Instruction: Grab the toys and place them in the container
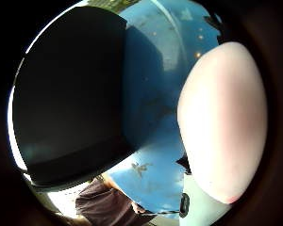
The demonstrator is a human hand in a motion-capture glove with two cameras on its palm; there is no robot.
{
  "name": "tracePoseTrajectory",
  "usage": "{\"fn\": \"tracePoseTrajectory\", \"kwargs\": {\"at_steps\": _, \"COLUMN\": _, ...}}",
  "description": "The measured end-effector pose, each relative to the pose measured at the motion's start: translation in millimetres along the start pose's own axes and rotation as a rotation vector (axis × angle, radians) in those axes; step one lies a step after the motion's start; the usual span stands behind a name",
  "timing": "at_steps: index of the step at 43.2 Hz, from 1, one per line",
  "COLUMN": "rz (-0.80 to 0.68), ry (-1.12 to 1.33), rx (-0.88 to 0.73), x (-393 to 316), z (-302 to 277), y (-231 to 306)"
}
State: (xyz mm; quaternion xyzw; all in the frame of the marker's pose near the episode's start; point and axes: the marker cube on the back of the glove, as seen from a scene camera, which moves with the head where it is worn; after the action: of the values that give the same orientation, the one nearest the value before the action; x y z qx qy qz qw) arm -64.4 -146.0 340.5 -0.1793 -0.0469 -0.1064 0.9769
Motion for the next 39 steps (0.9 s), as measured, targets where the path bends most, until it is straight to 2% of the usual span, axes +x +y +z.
{"fn": "tracePoseTrajectory", "kwargs": {"at_steps": 5, "rz": 0.048, "ry": -0.063, "rx": -0.019, "x": 0.8, "z": -17.0, "y": -3.6}}
{"fn": "tracePoseTrajectory", "kwargs": {"at_steps": 11, "rz": 0.059, "ry": -0.023, "rx": -0.008, "x": 0.0, "z": -56.2, "y": 2.3}}
{"fn": "tracePoseTrajectory", "kwargs": {"at_steps": 24, "rz": 0.072, "ry": 0.007, "rx": 0.097, "x": -23.3, "z": -194.7, "y": 23.7}}
{"fn": "tracePoseTrajectory", "kwargs": {"at_steps": 31, "rz": 0.059, "ry": 0.029, "rx": 0.144, "x": -56.6, "z": -247.6, "y": 25.6}}
{"fn": "tracePoseTrajectory", "kwargs": {"at_steps": 39, "rz": 0.075, "ry": 0.14, "rx": 0.141, "x": -120.6, "z": -277.5, "y": 7.5}}
